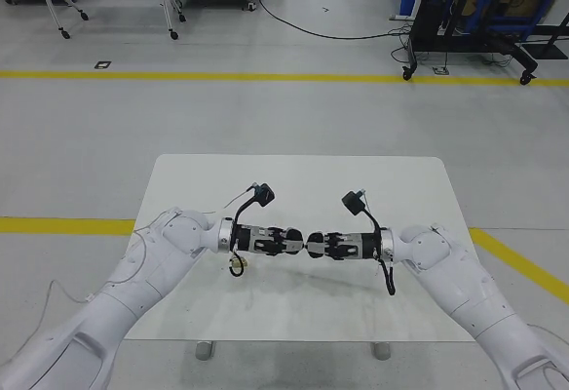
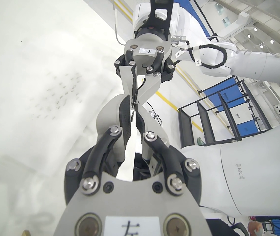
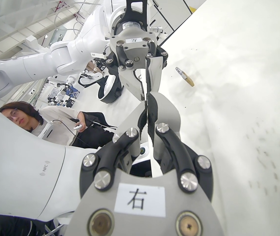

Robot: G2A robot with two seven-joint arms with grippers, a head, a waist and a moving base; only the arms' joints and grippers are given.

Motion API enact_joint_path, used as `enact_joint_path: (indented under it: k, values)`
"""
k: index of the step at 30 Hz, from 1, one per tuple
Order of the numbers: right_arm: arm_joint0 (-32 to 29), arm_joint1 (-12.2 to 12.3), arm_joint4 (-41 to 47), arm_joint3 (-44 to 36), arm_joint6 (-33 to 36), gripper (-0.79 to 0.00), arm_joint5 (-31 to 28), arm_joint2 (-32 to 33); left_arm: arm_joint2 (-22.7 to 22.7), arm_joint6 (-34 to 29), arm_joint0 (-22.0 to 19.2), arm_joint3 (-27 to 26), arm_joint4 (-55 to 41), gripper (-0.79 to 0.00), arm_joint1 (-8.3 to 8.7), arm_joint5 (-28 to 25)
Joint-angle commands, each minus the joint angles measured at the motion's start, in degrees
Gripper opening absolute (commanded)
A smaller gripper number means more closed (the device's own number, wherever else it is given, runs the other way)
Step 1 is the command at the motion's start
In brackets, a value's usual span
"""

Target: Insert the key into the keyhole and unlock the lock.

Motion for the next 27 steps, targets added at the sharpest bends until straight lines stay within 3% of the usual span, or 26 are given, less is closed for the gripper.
enact_joint_path:
  k: [1, 5, 7, 17, 21, 24, 27]
  values:
    - [-0.1, 0.1, 0.28, 0.06, -0.12, -0.785, -0.25, 0.34, -0.49, 0.49, -0.06, 0.45, -0.15, 0.0, 0.26, -0.48]
    - [-0.48, 0.53, 0.88, 0.48, -0.28, -0.785, -0.91, 1.68, -2.6, 1.86, -0.03, 2.08, -0.33, 0.0, 1.15, -1.73]
    - [-0.84, 0.86, 1.13, 0.64, -0.41, -0.785, -1.22, 2.67, -4.35, 4.72, -0.28, 3.69, 2.02, 0.0, 1.64, 0.33]
    - [-1.3, 1.17, 1.68, 0.48, -0.4, -0.785, -1.55, 3.58, -4.55, 6.53, 0.12, 3.15, 3.81, 0.0, 1.68, 2.0]
    - [-1.3, 1.17, 1.68, 0.48, -0.4, -0.785, -1.55, 3.58, -5.64, 16.99, 0.31, -3.06, 27.92, 0.0, 2.64, 10.6]
    - [-1.3, 1.17, 1.68, 0.48, -0.4, -0.785, -1.55, 3.58, -7.41, 23.69, 3.32, -11.36, 53.1, 0.0, 4.79, 20.28]
    - [-1.3, 1.17, 1.68, 0.48, -0.4, -0.785, -1.55, 3.58, -8.6, 22.87, 8.25, -20.48, 71.08, 0.0, 7.4, 19.99]
